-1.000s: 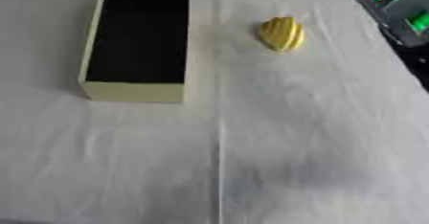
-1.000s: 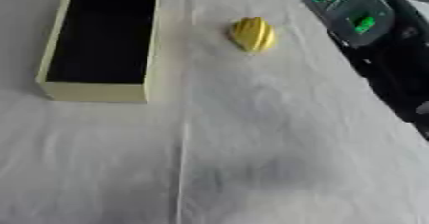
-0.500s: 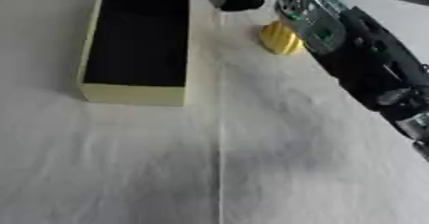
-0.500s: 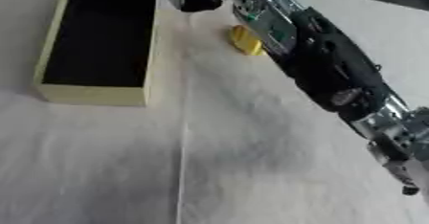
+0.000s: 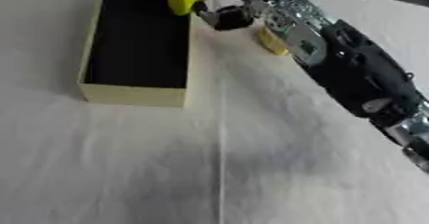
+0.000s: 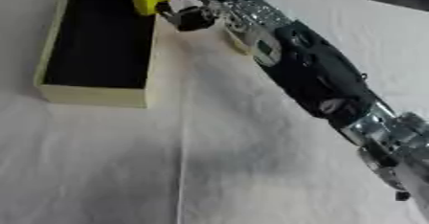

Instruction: Pick up objects on the table and place them in the box.

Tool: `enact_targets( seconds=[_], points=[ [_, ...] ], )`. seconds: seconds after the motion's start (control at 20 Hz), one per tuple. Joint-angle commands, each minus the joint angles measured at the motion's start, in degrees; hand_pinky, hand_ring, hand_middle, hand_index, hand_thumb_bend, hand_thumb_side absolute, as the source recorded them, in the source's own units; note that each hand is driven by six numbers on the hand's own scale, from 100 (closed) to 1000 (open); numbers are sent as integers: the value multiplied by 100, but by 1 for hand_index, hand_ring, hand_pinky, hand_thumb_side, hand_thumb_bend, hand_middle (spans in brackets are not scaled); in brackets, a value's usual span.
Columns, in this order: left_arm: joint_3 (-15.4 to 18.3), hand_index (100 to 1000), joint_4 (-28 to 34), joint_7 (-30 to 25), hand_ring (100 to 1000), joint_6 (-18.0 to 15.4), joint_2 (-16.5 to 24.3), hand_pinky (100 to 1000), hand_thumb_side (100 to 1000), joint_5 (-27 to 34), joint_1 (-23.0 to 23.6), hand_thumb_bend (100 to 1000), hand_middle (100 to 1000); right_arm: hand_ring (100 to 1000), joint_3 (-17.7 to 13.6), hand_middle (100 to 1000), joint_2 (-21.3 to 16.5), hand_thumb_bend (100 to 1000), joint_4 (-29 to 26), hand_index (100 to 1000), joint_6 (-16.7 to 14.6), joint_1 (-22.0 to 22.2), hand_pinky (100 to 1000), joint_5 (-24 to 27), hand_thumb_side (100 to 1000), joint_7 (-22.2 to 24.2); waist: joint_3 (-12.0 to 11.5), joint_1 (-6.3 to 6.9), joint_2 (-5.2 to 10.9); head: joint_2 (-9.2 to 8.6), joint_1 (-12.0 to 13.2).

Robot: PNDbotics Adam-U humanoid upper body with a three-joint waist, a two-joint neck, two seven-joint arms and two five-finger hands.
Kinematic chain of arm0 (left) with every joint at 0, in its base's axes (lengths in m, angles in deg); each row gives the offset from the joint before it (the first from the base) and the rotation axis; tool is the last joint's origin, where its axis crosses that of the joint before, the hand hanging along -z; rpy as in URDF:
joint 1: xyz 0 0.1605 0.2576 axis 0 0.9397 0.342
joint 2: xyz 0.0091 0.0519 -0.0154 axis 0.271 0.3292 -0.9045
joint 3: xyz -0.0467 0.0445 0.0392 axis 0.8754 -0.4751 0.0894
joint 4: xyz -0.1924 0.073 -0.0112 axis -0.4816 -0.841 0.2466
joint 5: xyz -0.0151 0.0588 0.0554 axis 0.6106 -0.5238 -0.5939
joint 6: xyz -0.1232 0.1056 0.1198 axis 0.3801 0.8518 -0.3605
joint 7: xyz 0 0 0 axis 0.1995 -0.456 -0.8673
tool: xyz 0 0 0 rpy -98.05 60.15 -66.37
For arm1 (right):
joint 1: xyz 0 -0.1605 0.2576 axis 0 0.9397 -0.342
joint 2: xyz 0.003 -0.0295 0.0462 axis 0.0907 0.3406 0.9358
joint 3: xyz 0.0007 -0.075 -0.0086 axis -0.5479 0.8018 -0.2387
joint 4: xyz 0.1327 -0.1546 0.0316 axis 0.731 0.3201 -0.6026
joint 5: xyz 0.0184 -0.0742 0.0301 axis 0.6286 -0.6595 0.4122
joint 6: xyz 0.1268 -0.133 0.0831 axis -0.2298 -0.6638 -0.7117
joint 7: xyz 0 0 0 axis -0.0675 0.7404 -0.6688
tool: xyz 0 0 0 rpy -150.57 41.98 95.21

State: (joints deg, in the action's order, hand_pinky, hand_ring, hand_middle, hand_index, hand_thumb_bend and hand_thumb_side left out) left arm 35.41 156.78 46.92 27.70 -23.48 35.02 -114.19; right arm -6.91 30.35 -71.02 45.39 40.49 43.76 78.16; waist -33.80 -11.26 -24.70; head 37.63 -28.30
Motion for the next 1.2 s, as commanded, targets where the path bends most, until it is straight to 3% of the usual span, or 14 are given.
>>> enact_targets(
  seconds=[0.05, 0.15, 0.25, 0.35, 0.65, 0.8, 0.95, 1.2],
  points=[
    [45, 858, 90, -9, 767, 51, 33, 774, 610, 19, -39, 100, 679, 816, -15, 727, -83, 100, -57, 861, -80, -41, 815, -289, 305, 159, 10, 52, 125, -58, 24],
    [46, 858, 90, -14, 767, 65, 33, 774, 610, 18, -31, 100, 679, 870, -48, 788, -90, 100, -142, 916, -104, -48, 854, -408, 292, 203, 21, 57, 131, -58, 26],
    [45, 858, 90, -25, 767, 88, 29, 773, 609, 14, -21, 100, 679, 885, -91, 787, -112, 151, -283, 925, -136, -66, 868, -419, 251, 216, 33, 63, 138, -53, 25],
    [48, 858, 90, -32, 767, 112, 25, 773, 609, 9, -11, 100, 678, 881, -136, 754, -151, 118, -479, 918, -154, -65, 868, -337, 196, 233, 50, 71, 144, -53, 40],
    [62, 858, 90, -17, 767, 138, 31, 772, 609, 2, 19, 100, 678, 874, -347, 675, -287, 100, -1004, 901, 67, 14, 868, 304, 100, 285, 134, 117, 172, -33, 104],
    [88, 858, 90, 20, 767, 136, 45, 772, 610, -15, 58, 100, 679, 873, -589, 619, -473, 100, -1371, 884, 254, 146, 874, 925, 100, 235, 213, 147, 186, -5, 174],
    [138, 857, 90, 89, 767, 122, 87, 772, 610, -57, 116, 100, 679, 876, -931, 599, -768, 100, -1880, 877, 448, 482, 882, 1656, 100, 202, 328, 174, 192, 11, 316],
    [218, 857, 90, 228, 766, 122, 173, 772, 610, -198, 247, 100, 678, 881, -1497, 602, -1280, 100, -2664, 878, 727, 1466, 888, 2551, 100, 295, 566, 206, 186, 82, 626]
  ],
)
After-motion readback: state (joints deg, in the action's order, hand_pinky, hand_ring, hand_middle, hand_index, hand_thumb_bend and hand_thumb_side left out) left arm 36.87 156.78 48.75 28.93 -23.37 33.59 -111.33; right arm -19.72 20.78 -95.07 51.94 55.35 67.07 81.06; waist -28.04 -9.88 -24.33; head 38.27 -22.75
